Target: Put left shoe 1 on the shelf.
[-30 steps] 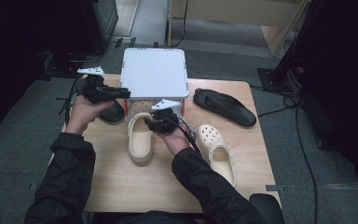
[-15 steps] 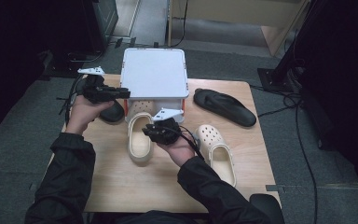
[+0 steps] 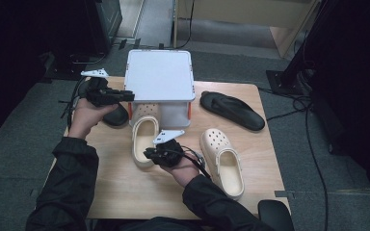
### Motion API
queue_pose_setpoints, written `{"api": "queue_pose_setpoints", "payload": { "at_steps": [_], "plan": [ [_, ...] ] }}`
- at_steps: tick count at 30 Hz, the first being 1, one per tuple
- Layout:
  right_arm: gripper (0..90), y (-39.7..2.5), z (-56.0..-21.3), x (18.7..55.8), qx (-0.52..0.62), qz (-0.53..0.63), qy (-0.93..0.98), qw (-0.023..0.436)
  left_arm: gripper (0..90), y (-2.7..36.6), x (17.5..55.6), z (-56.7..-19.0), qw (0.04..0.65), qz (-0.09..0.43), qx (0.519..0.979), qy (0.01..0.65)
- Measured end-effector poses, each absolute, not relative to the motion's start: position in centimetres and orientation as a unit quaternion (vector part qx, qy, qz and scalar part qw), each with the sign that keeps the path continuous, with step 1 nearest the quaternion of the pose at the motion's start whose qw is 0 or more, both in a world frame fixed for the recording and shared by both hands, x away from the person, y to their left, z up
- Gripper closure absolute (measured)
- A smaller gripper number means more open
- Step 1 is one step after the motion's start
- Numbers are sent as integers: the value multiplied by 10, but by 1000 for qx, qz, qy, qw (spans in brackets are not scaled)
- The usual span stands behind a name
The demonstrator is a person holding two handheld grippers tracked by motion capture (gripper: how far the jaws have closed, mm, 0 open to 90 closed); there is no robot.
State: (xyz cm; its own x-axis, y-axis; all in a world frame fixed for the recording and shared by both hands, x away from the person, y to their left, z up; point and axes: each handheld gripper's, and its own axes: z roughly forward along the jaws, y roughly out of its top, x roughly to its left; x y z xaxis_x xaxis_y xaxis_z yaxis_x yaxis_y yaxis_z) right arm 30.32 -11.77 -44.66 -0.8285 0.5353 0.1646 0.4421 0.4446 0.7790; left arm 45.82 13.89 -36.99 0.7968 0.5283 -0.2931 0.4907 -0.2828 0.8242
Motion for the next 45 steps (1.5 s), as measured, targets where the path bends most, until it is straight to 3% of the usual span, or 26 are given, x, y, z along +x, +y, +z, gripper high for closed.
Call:
{"api": "queue_pose_setpoints", "payload": {
  "at_steps": [15,30,34,45],
  "plan": [
    [821,-98,-491,288,270,395,878,1,739,139,458,-370,508,18,800,320],
    [848,-95,-489,297,258,387,884,50,739,140,459,-371,511,13,798,320],
    [865,-98,-486,307,265,399,877,29,741,140,459,-371,511,14,797,320],
    [846,-92,-475,326,268,409,870,65,743,140,459,-371,511,13,797,321]
  ]
}}
